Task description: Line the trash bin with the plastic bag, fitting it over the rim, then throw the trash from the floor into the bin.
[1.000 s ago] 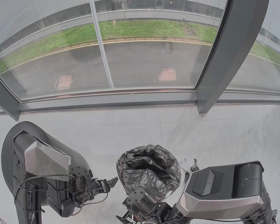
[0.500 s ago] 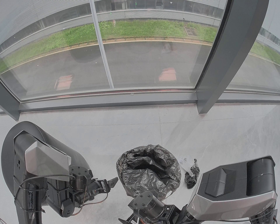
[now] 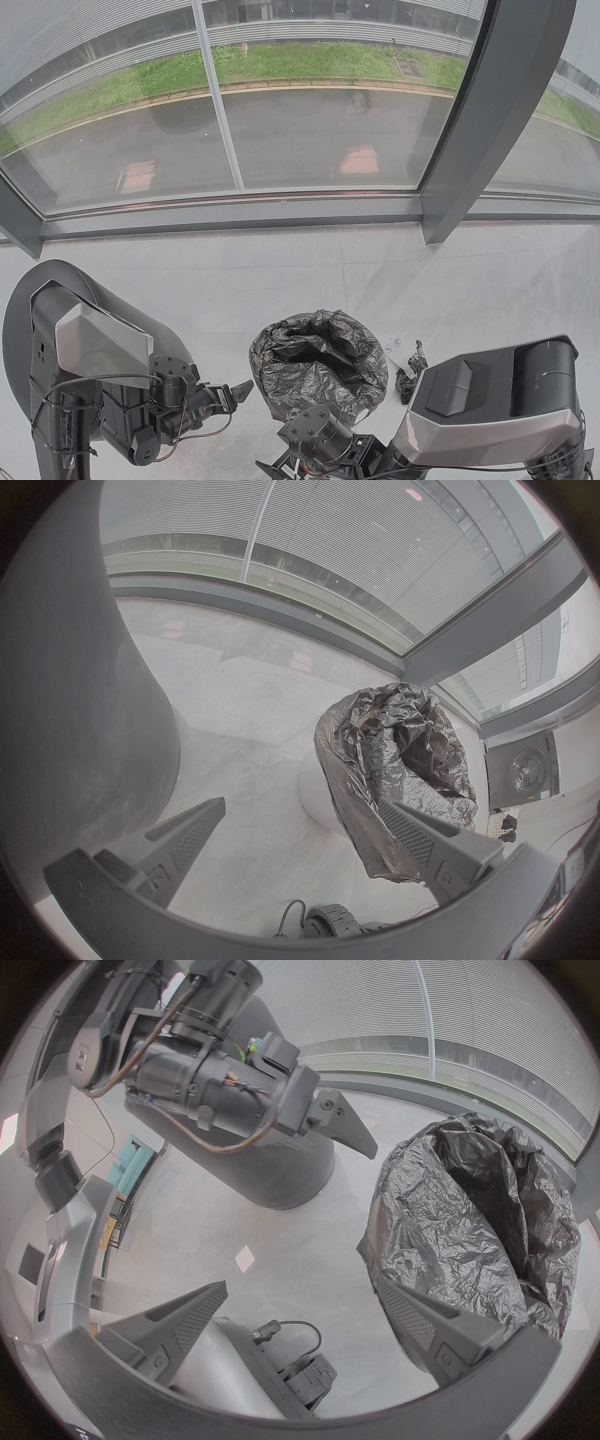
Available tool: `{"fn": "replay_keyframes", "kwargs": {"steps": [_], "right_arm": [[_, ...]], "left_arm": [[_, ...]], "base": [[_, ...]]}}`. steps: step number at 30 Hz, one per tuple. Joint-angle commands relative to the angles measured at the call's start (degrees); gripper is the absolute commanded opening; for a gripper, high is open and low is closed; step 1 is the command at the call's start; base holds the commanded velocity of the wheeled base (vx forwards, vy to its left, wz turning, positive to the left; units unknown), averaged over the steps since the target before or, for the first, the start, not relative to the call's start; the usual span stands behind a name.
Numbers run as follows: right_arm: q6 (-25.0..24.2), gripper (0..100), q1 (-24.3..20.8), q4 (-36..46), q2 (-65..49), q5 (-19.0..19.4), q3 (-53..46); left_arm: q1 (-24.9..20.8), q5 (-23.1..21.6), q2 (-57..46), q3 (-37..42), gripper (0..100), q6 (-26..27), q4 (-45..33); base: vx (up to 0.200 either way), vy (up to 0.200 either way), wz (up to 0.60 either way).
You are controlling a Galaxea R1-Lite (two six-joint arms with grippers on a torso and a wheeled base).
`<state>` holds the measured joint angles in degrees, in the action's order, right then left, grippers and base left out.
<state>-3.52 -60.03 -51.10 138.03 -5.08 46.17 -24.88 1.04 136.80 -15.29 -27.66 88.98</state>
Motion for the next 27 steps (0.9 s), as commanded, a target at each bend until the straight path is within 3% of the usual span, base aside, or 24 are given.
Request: {"fn": "replay_keyframes", "kwargs": {"steps": [1,27], "right_arm": [[0.1,100,0.79,0.04,1.8,-0.01,0.77],[0.1,100,1.67,5.66,4.09,1.57,6.74]], "left_arm": [[0.01,0.02,0.22,-0.01,100,-0.03,0.14],[-0.08,0.11,0.48,-0.27,100,-0.03,0.14]], "base": [[0.0,0.0,0.0],[0.0,0.0,0.0]]}}
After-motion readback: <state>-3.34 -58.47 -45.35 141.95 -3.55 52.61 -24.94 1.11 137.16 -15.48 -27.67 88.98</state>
